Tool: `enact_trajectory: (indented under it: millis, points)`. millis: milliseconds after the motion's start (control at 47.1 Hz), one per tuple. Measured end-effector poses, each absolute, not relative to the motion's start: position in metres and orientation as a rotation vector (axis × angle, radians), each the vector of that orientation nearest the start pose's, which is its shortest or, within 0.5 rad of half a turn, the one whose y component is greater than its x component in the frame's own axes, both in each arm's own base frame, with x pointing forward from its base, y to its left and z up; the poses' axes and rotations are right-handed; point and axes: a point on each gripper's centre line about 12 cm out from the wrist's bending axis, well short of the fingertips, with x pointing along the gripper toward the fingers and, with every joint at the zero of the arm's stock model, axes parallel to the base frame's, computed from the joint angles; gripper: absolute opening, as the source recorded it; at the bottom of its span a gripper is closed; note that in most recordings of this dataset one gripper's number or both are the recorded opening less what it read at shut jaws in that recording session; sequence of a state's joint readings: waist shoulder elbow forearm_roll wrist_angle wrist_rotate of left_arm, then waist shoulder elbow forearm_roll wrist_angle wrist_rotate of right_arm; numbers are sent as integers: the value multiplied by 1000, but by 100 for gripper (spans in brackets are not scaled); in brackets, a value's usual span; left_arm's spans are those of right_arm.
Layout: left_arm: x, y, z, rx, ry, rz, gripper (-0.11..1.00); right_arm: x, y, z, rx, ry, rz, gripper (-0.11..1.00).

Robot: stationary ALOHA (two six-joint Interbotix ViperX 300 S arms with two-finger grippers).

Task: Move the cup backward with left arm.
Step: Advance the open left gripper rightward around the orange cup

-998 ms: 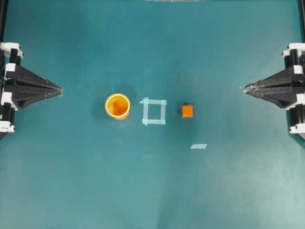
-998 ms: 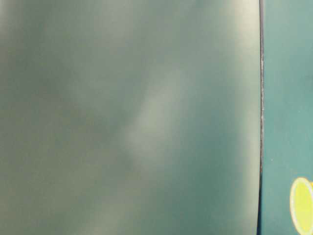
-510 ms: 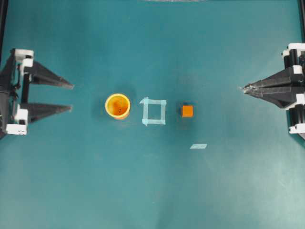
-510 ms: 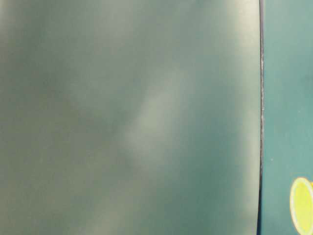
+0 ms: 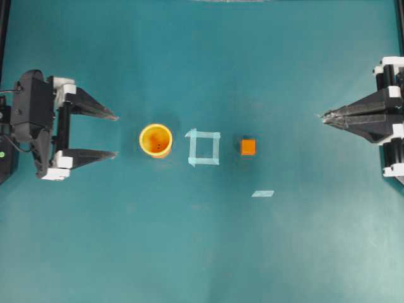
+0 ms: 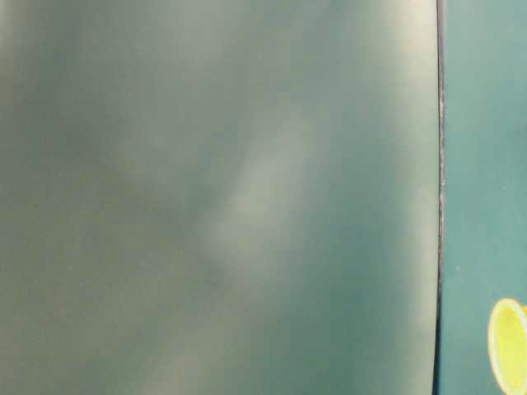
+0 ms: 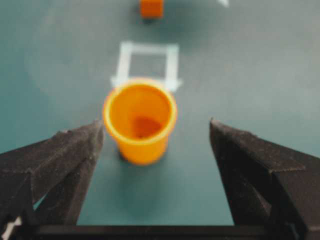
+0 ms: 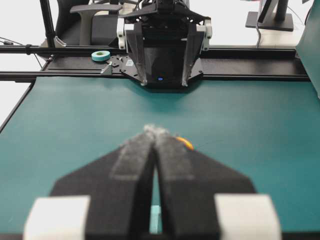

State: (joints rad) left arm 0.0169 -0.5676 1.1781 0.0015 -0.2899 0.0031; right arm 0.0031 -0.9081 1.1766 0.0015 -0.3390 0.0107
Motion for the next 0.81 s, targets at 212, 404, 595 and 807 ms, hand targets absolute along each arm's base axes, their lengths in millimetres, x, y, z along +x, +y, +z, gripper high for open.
enact_trajectory:
  millis: [212, 404, 595, 807]
  points:
    - [249, 9, 182, -3, 308, 34, 81, 207, 0, 288, 12, -66, 1, 0]
    - [253, 10, 156, -3, 374, 36, 81, 208, 1, 293, 12, -64, 3, 0]
    - [260, 10, 135, -2, 397, 35, 81, 207, 1, 296, 12, -63, 3, 0]
    - [274, 10, 118, -6, 426, 35, 81, 207, 1, 297, 12, -63, 3, 0]
